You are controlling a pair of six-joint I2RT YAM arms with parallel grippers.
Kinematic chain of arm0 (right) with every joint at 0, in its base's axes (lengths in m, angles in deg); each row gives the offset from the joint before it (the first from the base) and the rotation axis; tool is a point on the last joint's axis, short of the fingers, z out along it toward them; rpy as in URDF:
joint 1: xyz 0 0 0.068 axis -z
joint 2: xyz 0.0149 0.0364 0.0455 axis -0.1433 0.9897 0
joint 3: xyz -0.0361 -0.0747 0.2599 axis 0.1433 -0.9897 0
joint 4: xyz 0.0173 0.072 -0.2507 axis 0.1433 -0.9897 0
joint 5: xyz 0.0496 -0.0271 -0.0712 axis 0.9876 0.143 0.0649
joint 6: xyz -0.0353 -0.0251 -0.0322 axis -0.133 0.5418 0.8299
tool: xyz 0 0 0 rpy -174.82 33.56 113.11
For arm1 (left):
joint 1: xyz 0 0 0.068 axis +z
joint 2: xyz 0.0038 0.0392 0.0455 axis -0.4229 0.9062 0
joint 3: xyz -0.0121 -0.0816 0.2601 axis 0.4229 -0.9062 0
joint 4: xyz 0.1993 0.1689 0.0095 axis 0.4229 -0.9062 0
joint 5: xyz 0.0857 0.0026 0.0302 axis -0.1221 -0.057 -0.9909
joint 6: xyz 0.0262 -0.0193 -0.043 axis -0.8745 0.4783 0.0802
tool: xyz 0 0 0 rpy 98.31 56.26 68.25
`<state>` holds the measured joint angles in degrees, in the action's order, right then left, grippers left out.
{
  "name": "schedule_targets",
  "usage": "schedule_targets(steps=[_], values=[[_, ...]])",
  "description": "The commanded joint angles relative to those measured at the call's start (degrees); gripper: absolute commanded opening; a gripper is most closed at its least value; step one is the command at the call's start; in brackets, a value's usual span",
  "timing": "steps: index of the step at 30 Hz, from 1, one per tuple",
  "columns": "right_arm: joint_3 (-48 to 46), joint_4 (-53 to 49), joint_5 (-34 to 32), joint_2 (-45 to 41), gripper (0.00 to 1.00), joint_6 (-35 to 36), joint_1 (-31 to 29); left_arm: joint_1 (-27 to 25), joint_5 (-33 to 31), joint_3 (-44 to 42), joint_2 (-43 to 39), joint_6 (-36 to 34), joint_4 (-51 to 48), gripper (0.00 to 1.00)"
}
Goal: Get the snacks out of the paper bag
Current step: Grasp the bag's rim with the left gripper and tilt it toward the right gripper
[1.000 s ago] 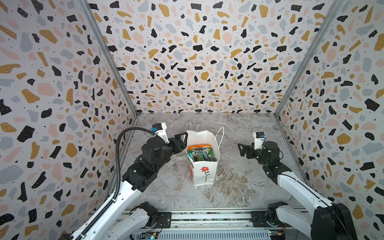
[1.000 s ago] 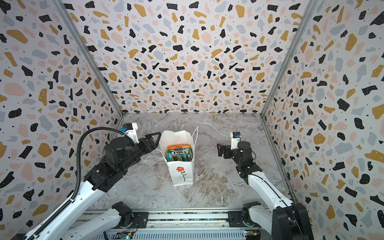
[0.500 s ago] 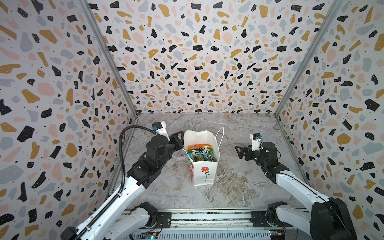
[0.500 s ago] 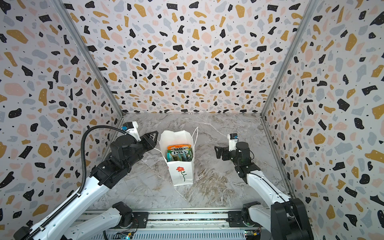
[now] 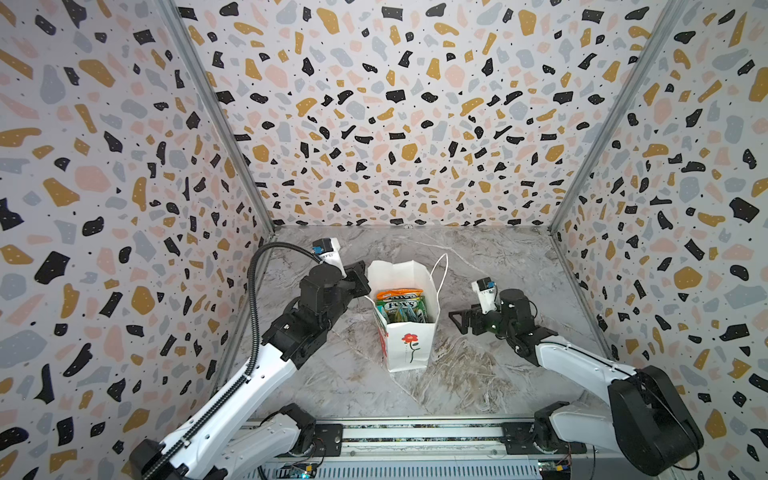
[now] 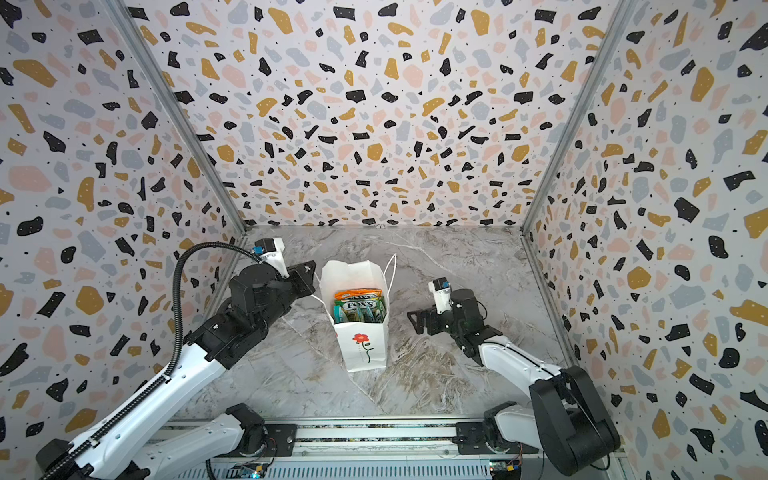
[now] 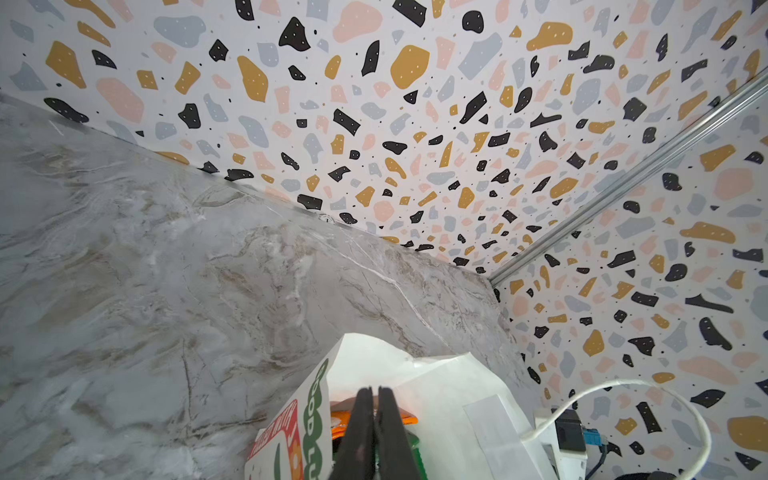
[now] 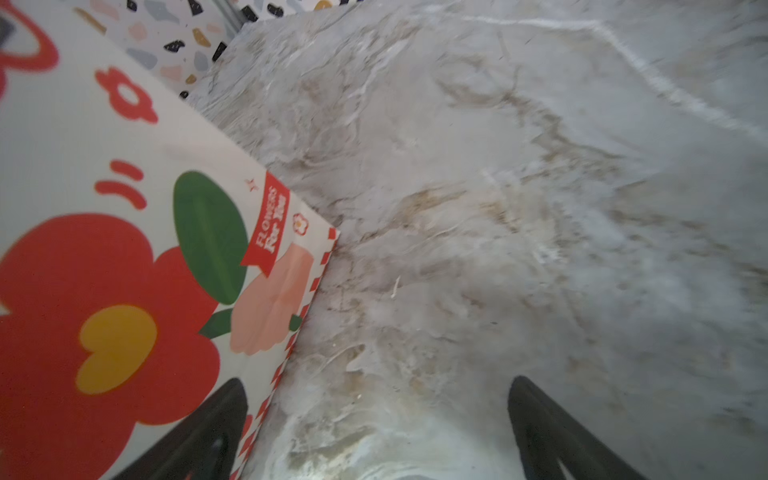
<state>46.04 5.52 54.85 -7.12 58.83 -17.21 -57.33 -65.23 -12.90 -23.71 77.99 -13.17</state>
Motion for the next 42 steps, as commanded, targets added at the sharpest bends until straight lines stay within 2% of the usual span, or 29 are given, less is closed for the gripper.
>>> schedule_targets(steps=[1,4,8,10,13,22,25,31,40,42], values=[[-1.2,4.4,1.6,2.0,0.99,-3.0,-4.0,0.0,-1.7,4.1,1.1,-6.1,2.1,0.0],[-1.2,8.5,1.7,5.1,0.96,-5.4,-7.2,0.8,-1.6,6.6,3.2,-9.4,1.7,0.0],[0.3,14.0,3.5,10.4,0.85,-8.0,-9.8,3.0,4.1,8.6,6.5,-13.8,3.9,0.0],[1.3,16.4,4.3,12.9,0.82,-9.4,-10.7,3.7,5.9,9.6,7.9,-16.3,4.9,0.0],[3.0,20.4,4.4,16.8,0.8,-11.6,-12.3,4.5,6.3,11.8,10.0,-19.9,5.6,0.0],[11.7,31.5,3.2,30.4,0.77,-18.8,-15.2,9.1,14.4,20.9,19.3,-27.7,5.8,0.0],[15.4,34.6,2.5,34.9,0.76,-20.9,-15.4,10.2,15.2,24.7,22.8,-30.1,5.0,0.0],[25.5,35.4,1.5,43.3,0.73,-24.0,-15.6,12.7,22.4,32.4,29.1,-35.0,3.5,0.0],[43.5,32.2,-0.3,56.2,0.72,-26.7,-15.9,13.5,29.5,52.7,42.4,-44.4,-11.3,0.0],[46.5,29.8,-0.4,57.6,0.71,-26.4,-15.9,13.5,30.1,53.4,43.4,-44.5,-12.1,0.0]])
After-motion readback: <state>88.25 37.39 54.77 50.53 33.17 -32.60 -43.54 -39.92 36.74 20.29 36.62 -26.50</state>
